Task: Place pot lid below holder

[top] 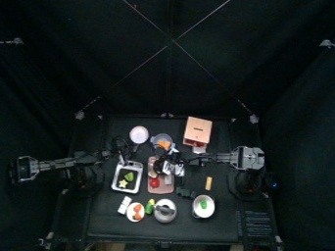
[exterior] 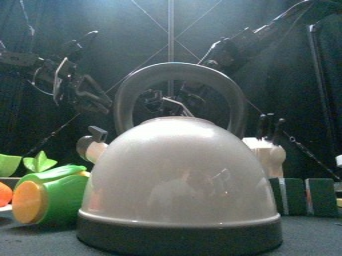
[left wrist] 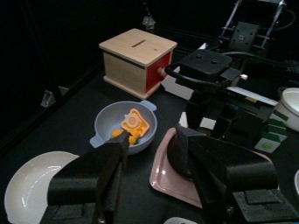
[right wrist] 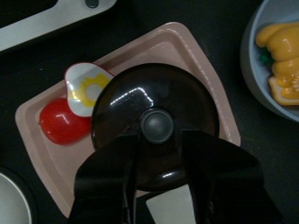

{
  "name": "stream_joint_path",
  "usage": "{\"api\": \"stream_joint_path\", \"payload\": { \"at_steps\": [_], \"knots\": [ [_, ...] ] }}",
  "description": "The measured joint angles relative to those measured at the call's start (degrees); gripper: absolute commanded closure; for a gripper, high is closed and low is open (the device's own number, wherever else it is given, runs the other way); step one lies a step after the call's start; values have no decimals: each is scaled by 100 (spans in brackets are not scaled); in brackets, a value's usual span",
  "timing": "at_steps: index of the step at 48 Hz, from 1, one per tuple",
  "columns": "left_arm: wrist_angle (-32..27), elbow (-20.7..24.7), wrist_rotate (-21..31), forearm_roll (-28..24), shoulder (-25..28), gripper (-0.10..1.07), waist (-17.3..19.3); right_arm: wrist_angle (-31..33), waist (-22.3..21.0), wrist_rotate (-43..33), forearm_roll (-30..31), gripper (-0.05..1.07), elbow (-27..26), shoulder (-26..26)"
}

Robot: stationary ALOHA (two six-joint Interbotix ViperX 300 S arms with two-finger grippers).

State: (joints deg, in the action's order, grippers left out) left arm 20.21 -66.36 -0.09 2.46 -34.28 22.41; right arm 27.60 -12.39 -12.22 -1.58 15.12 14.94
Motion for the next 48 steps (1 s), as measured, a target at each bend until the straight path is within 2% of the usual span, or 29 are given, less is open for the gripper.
{"api": "stream_joint_path", "payload": {
  "at_steps": [9, 18, 25, 38, 48],
  "knots": [
    [0, 0, 0, 0, 0, 14, 9, -9, 35, 0, -88, 43, 0, -88],
    [0, -9, 0, 0, 0, 14, 0, -246, 132, -9, -255, 43, 105, -527],
    [9, 0, 0, 0, 0, 14, 0, -721, 229, -9, -536, 43, 519, -932],
    [0, -9, 0, 0, 0, 14, 0, -1591, 510, -18, -1107, 43, 1635, -1854],
    [9, -18, 0, 0, 0, 14, 0, -1863, 817, -18, -1494, 43, 2303, -2505]
  ]
}}
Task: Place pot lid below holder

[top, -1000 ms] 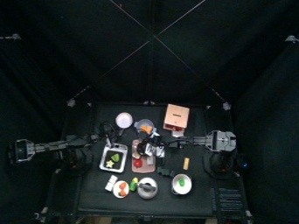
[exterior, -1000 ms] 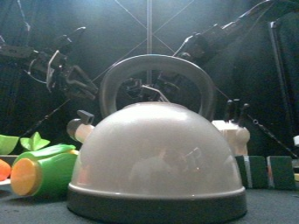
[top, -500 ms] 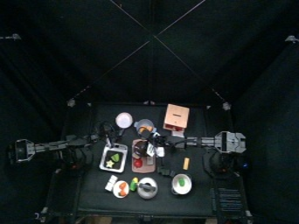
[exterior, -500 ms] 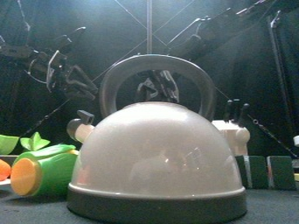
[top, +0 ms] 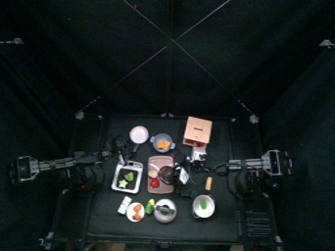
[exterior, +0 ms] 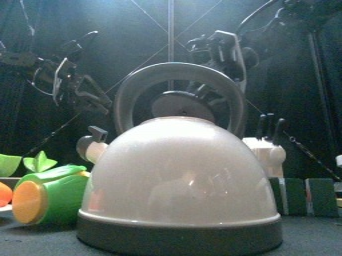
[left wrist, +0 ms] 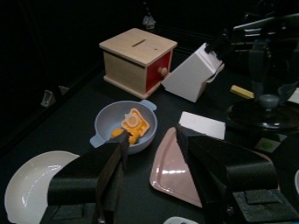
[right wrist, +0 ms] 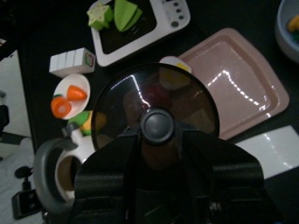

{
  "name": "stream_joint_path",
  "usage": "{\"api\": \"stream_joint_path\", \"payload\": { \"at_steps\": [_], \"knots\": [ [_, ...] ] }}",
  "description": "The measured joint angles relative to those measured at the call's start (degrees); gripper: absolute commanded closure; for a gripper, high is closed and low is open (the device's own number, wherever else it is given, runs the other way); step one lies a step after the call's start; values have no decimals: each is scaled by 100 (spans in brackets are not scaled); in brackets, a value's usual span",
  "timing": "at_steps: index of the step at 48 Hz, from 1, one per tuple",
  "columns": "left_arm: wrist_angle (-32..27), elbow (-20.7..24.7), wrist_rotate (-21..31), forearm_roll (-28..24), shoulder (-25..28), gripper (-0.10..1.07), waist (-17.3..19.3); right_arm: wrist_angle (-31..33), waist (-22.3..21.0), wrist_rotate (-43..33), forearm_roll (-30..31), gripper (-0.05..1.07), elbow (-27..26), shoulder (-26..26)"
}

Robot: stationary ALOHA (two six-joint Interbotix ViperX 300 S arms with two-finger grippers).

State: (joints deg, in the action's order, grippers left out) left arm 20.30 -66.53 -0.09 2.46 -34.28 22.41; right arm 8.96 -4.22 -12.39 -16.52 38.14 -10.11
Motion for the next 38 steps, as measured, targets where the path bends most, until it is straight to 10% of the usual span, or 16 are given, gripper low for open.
{"api": "stream_joint_path", "payload": {
  "at_steps": [23, 38],
  "knots": [
    [-9, -18, 0, 9, 0, 14, 9, -185, 79, -18, -729, 43, 694, -1512],
    [-9, -35, 0, 70, 0, 14, 0, 800, -589, -35, -712, 43, 545, -1775]
  ]
}}
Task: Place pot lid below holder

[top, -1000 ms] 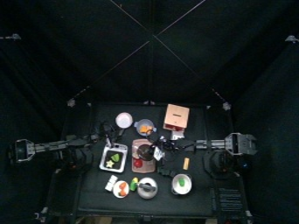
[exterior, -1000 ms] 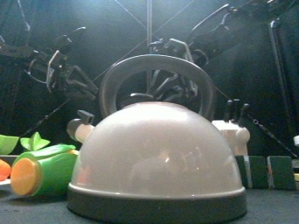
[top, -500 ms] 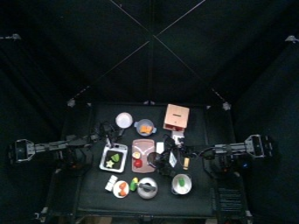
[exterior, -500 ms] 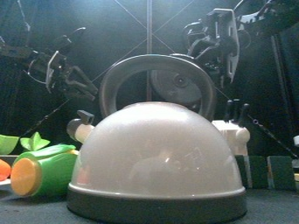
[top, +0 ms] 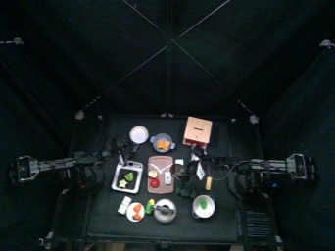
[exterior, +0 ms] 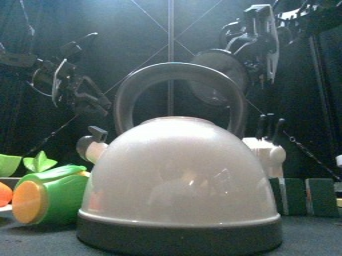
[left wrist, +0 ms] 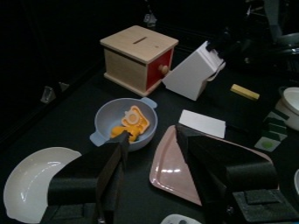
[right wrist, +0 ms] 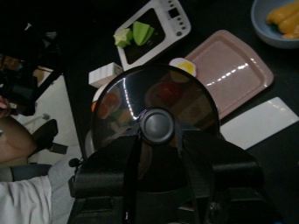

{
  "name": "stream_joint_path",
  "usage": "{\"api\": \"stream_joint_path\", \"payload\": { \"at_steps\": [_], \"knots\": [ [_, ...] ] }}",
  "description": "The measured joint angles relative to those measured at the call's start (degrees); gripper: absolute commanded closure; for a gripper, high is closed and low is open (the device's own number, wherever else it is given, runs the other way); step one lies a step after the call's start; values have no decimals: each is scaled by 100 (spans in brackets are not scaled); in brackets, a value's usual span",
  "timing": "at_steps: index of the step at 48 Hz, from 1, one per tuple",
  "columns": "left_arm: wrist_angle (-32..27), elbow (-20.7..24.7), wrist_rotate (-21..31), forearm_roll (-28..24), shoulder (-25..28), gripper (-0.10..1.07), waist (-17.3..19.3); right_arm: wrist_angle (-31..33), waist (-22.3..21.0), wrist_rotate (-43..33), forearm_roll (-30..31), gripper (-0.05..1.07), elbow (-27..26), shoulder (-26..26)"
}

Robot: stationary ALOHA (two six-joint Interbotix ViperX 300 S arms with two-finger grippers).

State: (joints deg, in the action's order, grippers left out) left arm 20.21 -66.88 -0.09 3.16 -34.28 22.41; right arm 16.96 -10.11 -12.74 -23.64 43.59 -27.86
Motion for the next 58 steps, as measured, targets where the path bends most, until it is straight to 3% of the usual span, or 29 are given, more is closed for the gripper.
{"api": "stream_joint_path", "payload": {
  "at_steps": [24, 29, 35, 44, 58],
  "knots": [
    [0, -18, 0, 44, 0, 14, 9, 1837, -677, -97, 615, 43, -923, -88],
    [0, -18, 0, 53, 0, 14, 9, 2136, -721, -589, 993, 43, -1055, -88],
    [9, -18, 9, 53, 0, 14, 9, 2663, -703, -1512, 1925, 43, -1222, -88],
    [0, -26, 0, 44, 0, 14, 9, 2839, -167, -2979, 3243, 43, -1169, -360],
    [9, -26, 9, 53, 9, 14, 18, 2628, 1424, -5106, 4772, 43, -369, -782]
  ]
}}
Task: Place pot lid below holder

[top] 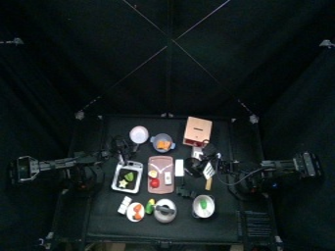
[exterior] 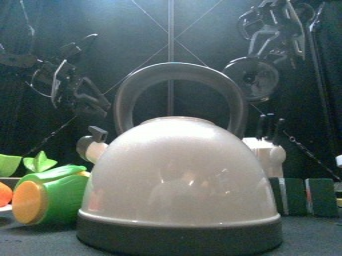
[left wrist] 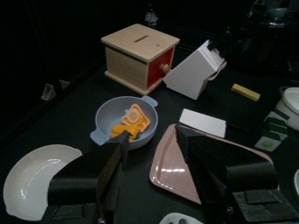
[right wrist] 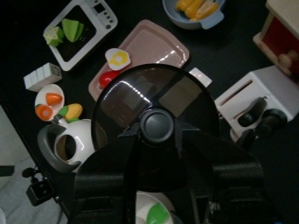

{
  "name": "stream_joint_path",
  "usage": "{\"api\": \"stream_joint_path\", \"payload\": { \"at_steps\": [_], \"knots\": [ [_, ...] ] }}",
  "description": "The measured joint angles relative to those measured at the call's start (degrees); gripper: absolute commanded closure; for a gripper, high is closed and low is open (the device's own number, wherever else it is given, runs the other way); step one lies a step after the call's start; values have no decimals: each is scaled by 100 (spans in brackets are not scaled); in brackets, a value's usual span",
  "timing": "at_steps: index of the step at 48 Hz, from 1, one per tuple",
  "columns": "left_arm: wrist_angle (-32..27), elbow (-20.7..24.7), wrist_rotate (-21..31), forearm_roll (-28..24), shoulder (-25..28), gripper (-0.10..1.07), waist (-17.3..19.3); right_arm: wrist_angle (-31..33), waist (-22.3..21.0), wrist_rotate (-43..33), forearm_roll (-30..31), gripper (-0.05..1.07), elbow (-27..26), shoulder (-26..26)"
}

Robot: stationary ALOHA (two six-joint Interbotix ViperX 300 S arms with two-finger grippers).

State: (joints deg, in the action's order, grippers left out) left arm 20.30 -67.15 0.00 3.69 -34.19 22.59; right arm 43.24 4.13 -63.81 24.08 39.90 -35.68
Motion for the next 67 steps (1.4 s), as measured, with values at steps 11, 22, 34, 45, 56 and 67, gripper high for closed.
{"api": "stream_joint_path", "payload": {
  "at_steps": [11, 22, 34, 45, 56, 67],
  "knots": [
    [-9, 0, 0, 0, -9, 14, 0, -26, 1028, -940, 800, 43, 308, 88],
    [-9, -18, -9, 0, 0, 14, 9, 26, 1608, -1274, 765, 43, 510, 448],
    [-9, -18, 0, 0, 0, 14, 9, 123, 1626, -1336, 747, 42, 844, 712],
    [0, -35, 0, 0, 0, 14, 26, 97, 1389, -1336, 712, 41, 1081, 800],
    [0, -44, -9, 0, 0, 14, 35, -53, 1081, -1345, 738, 35, 1257, 826],
    [0, -44, 0, 9, 0, 14, 35, -114, 835, -1345, 809, 31, 1327, 949]
  ]
}}
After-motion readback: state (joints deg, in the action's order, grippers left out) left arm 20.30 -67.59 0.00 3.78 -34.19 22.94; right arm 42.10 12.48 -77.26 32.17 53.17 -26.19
